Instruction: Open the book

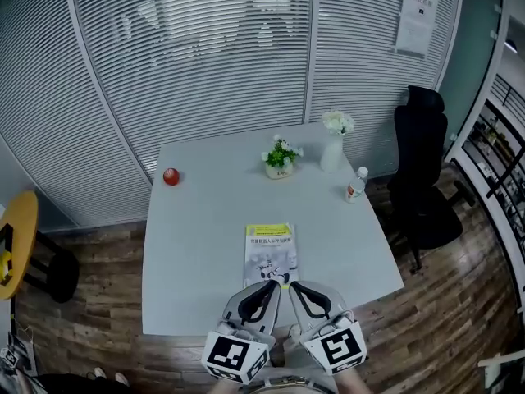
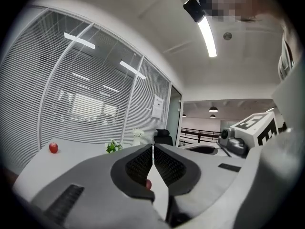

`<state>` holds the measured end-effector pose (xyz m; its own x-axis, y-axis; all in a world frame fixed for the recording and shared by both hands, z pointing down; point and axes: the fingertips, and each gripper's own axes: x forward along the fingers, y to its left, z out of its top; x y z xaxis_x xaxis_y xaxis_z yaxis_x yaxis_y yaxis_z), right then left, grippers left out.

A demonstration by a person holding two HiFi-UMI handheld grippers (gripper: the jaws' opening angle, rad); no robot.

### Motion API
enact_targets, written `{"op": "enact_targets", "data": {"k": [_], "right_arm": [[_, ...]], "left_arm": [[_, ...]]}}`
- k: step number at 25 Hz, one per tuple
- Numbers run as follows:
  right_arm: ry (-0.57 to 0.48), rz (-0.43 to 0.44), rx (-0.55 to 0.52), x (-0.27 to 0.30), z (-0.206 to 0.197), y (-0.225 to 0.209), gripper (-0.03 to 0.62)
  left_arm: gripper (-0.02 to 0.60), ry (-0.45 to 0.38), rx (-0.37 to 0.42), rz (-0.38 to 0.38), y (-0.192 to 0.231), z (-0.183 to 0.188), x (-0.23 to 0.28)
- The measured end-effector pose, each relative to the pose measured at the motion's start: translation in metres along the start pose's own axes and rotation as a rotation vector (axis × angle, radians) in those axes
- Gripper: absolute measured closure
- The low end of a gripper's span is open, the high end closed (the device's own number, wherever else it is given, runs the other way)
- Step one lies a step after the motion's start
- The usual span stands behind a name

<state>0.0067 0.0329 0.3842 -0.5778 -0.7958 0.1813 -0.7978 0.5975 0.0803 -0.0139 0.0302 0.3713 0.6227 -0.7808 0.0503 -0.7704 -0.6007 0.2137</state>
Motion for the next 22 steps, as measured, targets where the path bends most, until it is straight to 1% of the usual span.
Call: {"op": "enact_targets", "data": {"k": [6, 13, 22], "right_arm": [[0.008, 0.055, -0.013, 0.021, 0.000, -0.029, 0.591], [0.008, 0.101, -0.008, 0.028, -0.009, -0.057, 0.591], [0.001, 0.196, -0.021, 0.042, -0.015, -0.080, 0.591]], "left_arm": [[0.572, 0.009, -0.001, 0.025, 0.007, 0.001, 0.035], [0.572, 0.006, 0.004, 0.091, 0.010, -0.002, 0.059], [0.572, -0.005, 0.016, 0.168, 0.012, -0.005, 0.085]]}}
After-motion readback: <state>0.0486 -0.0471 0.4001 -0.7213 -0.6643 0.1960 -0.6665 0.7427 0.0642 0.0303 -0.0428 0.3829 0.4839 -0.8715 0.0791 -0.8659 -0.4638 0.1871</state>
